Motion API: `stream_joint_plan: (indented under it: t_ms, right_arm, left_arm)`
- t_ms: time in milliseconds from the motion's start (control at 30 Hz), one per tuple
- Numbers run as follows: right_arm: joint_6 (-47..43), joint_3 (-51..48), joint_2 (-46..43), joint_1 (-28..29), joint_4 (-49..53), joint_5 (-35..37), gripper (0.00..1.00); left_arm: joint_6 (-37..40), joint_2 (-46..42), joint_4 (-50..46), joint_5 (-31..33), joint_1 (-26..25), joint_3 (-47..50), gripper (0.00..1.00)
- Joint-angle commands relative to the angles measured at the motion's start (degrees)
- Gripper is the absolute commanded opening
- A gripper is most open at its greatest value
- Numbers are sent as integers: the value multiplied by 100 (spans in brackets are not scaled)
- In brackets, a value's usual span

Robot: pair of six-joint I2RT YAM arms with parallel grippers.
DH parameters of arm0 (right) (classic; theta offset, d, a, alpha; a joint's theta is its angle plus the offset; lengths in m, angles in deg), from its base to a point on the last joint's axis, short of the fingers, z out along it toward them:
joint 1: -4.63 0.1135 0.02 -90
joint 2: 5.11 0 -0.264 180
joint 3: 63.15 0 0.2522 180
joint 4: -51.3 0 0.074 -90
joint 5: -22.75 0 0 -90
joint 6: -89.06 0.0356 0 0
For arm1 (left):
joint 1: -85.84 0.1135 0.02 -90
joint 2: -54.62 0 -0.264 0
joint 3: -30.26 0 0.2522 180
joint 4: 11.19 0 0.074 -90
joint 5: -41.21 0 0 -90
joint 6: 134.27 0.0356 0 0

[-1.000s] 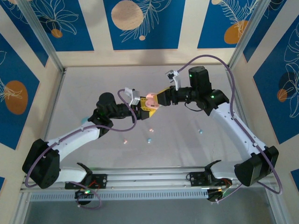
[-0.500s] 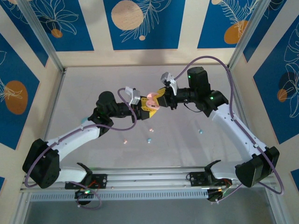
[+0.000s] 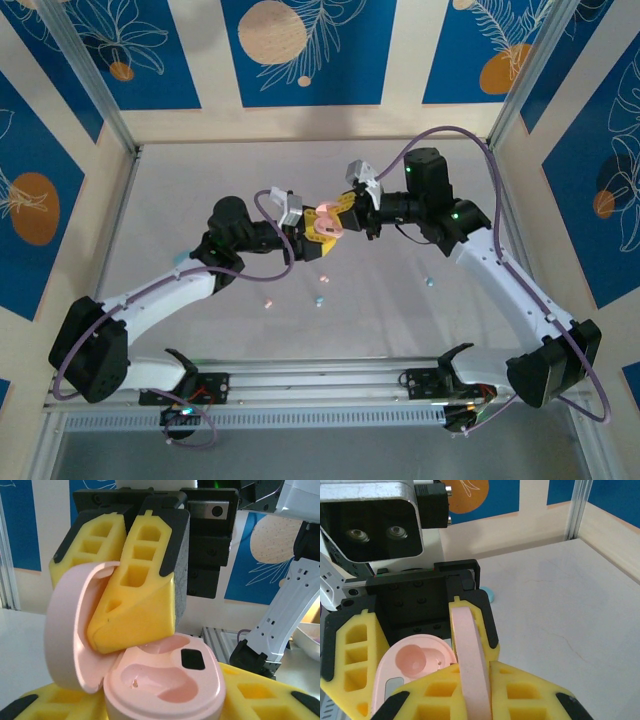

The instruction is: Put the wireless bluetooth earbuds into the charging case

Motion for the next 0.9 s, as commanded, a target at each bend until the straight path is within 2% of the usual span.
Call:
stream_joint_plan:
  t_ms: [0,433,733,867]
  right_arm:
    - [-110,-108,-168,60,-83,-172,0]
    - [-14,-267,-282,68,-389,65,0]
    - [83,-306,-308,61,-470,83,2]
    - [233,-304,-339,59,-487,184,10]
  left_arm:
    - [-142,14,356,-13,-20,-147,47]
    - [-249,97,408,-21,-20,-190,51]
    - [-120,104,200,-27,-18,-235,34]
    - [-63,55,189,49,-21,-201,30]
